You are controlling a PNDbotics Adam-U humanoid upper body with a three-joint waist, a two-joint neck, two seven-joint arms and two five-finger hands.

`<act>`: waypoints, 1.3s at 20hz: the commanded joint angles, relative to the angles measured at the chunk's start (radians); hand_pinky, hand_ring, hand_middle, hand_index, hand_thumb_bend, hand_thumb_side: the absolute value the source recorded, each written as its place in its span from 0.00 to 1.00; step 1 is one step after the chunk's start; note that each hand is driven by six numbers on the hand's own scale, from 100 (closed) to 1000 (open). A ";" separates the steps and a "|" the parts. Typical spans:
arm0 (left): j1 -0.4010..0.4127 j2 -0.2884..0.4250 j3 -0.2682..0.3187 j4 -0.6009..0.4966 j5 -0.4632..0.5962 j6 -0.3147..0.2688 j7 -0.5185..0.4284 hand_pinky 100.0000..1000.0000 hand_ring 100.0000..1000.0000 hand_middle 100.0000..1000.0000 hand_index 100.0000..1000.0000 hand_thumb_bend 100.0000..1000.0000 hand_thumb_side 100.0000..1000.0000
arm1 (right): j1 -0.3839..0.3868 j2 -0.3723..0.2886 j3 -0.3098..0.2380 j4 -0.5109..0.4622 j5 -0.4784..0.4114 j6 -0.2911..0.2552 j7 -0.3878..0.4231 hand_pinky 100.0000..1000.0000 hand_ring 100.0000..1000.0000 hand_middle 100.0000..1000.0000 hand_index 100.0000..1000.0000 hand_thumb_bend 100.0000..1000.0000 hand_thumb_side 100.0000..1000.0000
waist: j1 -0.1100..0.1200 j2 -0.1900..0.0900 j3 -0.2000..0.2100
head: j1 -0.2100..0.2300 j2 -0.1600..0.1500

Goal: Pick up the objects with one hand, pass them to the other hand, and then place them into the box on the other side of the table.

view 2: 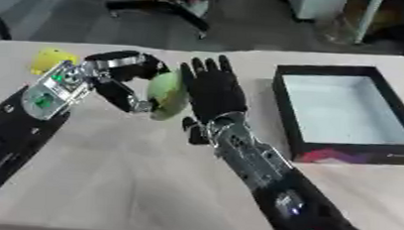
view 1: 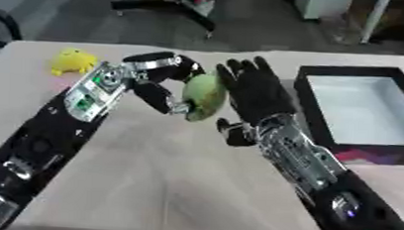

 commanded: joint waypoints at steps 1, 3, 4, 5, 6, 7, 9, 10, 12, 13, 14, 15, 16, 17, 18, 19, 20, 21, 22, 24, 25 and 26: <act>-0.033 -0.006 -0.003 -0.016 0.002 0.001 -0.014 0.74 0.45 0.39 0.53 0.02 0.00 | -0.021 0.005 0.002 -0.022 -0.008 -0.003 0.007 1.00 0.93 0.93 1.00 0.24 0.22 | 0.000 -0.016 0.001 | 0.005 0.001; -0.036 -0.012 -0.006 -0.019 0.006 0.003 -0.023 0.75 0.45 0.39 0.54 0.01 0.00 | -0.021 0.005 0.004 -0.021 -0.013 -0.003 0.010 1.00 0.93 0.93 1.00 0.22 0.21 | -0.001 -0.016 0.002 | 0.006 0.001; -0.038 -0.014 -0.007 -0.020 0.007 0.005 -0.026 0.75 0.45 0.39 0.54 0.01 0.00 | -0.022 0.005 0.004 -0.021 -0.017 -0.002 0.011 1.00 0.92 0.93 1.00 0.22 0.21 | -0.001 -0.016 0.002 | 0.007 0.001; -0.039 -0.016 -0.008 -0.021 0.007 0.006 -0.029 0.75 0.45 0.39 0.54 0.01 0.00 | -0.022 0.005 0.005 -0.021 -0.020 -0.001 0.012 1.00 0.92 0.93 1.00 0.21 0.20 | -0.001 -0.016 0.002 | 0.007 0.001; -0.040 -0.018 -0.008 -0.021 0.008 0.008 -0.031 0.75 0.45 0.39 0.54 0.01 0.00 | -0.022 0.005 0.005 -0.020 -0.023 0.000 0.011 1.00 0.92 0.92 1.00 0.20 0.19 | -0.001 -0.016 0.002 | 0.008 0.001; -0.040 -0.019 -0.008 -0.021 0.008 0.009 -0.033 0.75 0.45 0.39 0.54 0.01 0.00 | -0.022 0.005 0.006 -0.020 -0.027 0.001 0.010 1.00 0.91 0.92 1.00 0.19 0.18 | -0.001 -0.016 0.002 | 0.008 0.001; -0.042 -0.021 -0.008 -0.021 0.010 0.012 -0.039 0.75 0.46 0.39 0.54 0.01 0.00 | -0.022 0.005 0.007 -0.021 -0.034 0.004 0.005 1.00 0.90 0.91 0.99 0.18 0.17 | -0.001 -0.016 0.001 | 0.009 0.001; -0.042 -0.021 -0.008 -0.020 0.011 0.014 -0.043 0.75 0.46 0.39 0.54 0.01 0.00 | -0.022 0.006 0.008 -0.021 -0.037 0.004 0.002 1.00 0.89 0.90 0.98 0.17 0.15 | -0.001 -0.016 0.001 | 0.010 0.001; -0.044 -0.023 -0.007 -0.018 0.015 0.018 -0.049 0.75 0.46 0.40 0.54 0.01 0.00 | -0.022 0.006 0.009 -0.020 -0.045 0.007 -0.006 1.00 0.88 0.89 0.96 0.15 0.13 | -0.001 -0.016 0.001 | 0.010 0.001; -0.044 -0.023 -0.007 -0.017 0.017 0.019 -0.051 0.76 0.46 0.40 0.54 0.01 0.00 | -0.022 0.006 0.010 -0.021 -0.049 0.008 -0.012 1.00 0.88 0.88 0.92 0.13 0.10 | -0.001 -0.016 0.001 | 0.011 0.001; -0.044 -0.024 -0.007 -0.016 0.019 0.021 -0.054 0.76 0.46 0.40 0.54 0.01 0.00 | -0.021 0.007 0.010 -0.021 -0.054 0.010 -0.020 1.00 0.87 0.88 0.91 0.12 0.09 | -0.001 -0.016 0.001 | 0.012 0.001; -0.045 -0.025 -0.006 -0.015 0.020 0.022 -0.056 0.76 0.46 0.40 0.54 0.01 0.00 | -0.021 0.007 0.010 -0.022 -0.059 0.013 -0.029 1.00 0.87 0.87 0.85 0.10 0.06 | -0.001 -0.016 0.000 | 0.012 0.001; -0.044 -0.025 -0.006 -0.015 0.022 0.023 -0.057 0.76 0.46 0.40 0.54 0.01 0.00 | -0.021 0.007 0.010 -0.023 -0.067 0.017 -0.042 1.00 0.86 0.86 0.83 0.09 0.05 | -0.001 -0.016 0.000 | 0.012 0.001; -0.044 -0.025 -0.006 -0.014 0.024 0.024 -0.059 0.76 0.46 0.40 0.54 0.01 0.00 | -0.020 0.008 0.010 -0.024 -0.076 0.022 -0.057 0.93 0.85 0.85 0.76 0.05 0.03 | -0.001 -0.016 0.000 | 0.013 0.001; -0.045 -0.025 -0.006 -0.013 0.025 0.025 -0.060 0.76 0.46 0.40 0.54 0.01 0.00 | -0.019 0.008 0.010 -0.025 -0.091 0.029 -0.078 0.91 0.85 0.85 0.74 0.05 0.03 | -0.001 -0.016 0.000 | 0.014 0.001; -0.045 -0.025 -0.005 -0.012 0.027 0.025 -0.062 0.76 0.46 0.40 0.54 0.01 0.00 | -0.019 0.008 0.010 -0.024 -0.106 0.037 -0.099 0.87 0.85 0.84 0.67 0.02 0.02 | -0.001 -0.016 0.000 | 0.014 0.001; -0.045 -0.025 -0.005 -0.010 0.028 0.026 -0.063 0.76 0.46 0.40 0.55 0.01 0.00 | -0.018 0.009 0.010 -0.021 -0.123 0.045 -0.122 0.84 0.84 0.84 0.64 0.01 0.02 | -0.001 -0.016 -0.001 | 0.014 0.001; -0.045 -0.025 -0.004 -0.008 0.029 0.026 -0.064 0.76 0.46 0.40 0.55 0.01 0.00 | -0.017 0.009 0.011 -0.018 -0.140 0.051 -0.144 0.81 0.83 0.83 0.57 0.00 0.02 | -0.001 -0.016 -0.001 | 0.013 0.001; -0.044 -0.026 -0.004 -0.006 0.031 0.027 -0.065 0.76 0.46 0.40 0.55 0.01 0.00 | -0.016 0.010 0.011 -0.015 -0.156 0.058 -0.168 0.79 0.83 0.82 0.54 0.00 0.02 | -0.001 -0.016 -0.001 | 0.013 0.001; -0.043 -0.026 -0.002 -0.002 0.033 0.027 -0.067 0.76 0.46 0.40 0.55 0.01 0.00 | -0.015 0.011 0.010 -0.010 -0.184 0.069 -0.221 0.72 0.81 0.81 0.44 0.00 0.01 | -0.001 -0.015 -0.001 | 0.014 0.001; -0.043 -0.025 -0.002 0.000 0.033 0.027 -0.068 0.76 0.46 0.40 0.55 0.01 0.00 | -0.014 0.011 0.010 -0.007 -0.195 0.074 -0.249 0.68 0.80 0.79 0.40 0.00 0.04 | -0.001 -0.015 -0.001 | 0.015 0.001; -0.043 -0.025 -0.001 0.002 0.034 0.026 -0.069 0.76 0.46 0.40 0.55 0.02 0.00 | -0.013 0.012 0.008 -0.008 -0.207 0.081 -0.284 0.66 0.79 0.78 0.40 0.00 0.10 | -0.001 -0.015 -0.001 | 0.016 0.001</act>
